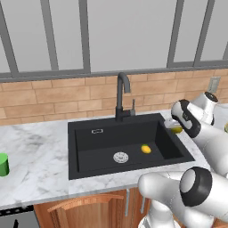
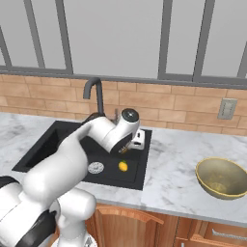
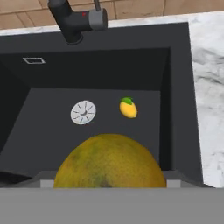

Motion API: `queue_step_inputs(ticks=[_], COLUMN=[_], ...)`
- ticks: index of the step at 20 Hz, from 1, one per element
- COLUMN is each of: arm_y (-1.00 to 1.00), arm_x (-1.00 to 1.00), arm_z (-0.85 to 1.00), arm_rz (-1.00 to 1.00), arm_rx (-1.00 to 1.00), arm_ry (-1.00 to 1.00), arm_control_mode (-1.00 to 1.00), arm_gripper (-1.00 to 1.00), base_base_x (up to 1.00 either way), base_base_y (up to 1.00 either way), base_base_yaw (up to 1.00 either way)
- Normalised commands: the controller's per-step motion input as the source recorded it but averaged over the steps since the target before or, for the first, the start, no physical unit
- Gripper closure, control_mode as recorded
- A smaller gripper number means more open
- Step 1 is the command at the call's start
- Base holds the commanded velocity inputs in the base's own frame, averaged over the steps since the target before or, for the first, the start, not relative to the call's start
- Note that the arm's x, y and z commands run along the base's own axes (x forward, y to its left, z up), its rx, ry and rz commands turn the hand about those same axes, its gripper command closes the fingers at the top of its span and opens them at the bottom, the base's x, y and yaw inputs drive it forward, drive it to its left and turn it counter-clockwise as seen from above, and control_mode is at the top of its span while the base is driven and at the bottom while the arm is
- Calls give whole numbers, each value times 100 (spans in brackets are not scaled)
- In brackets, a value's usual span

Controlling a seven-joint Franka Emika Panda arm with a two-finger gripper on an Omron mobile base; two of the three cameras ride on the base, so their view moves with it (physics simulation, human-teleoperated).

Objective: Remove the lemon and orange from the sink. Then move the bowl and cup from the counter to the sink for washing.

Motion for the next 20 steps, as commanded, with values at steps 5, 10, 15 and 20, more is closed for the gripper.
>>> queue_step_inputs(ticks=[5,10,15,20], arm_y=[-28,-28,-29,-29], arm_x=[4,6,6,6], arm_z=[0,0,0,-6], arm_rz=[0,0,0,0], arm_rx=[-3,-3,-3,-6], arm_ry=[17,8,0,0], arm_control_mode=[-100,-100,-100,-100], arm_gripper=[100,100,100,100], base_base_x=[0,0,0,0], base_base_y=[0,0,0,0], base_base_yaw=[0,0,0,0])
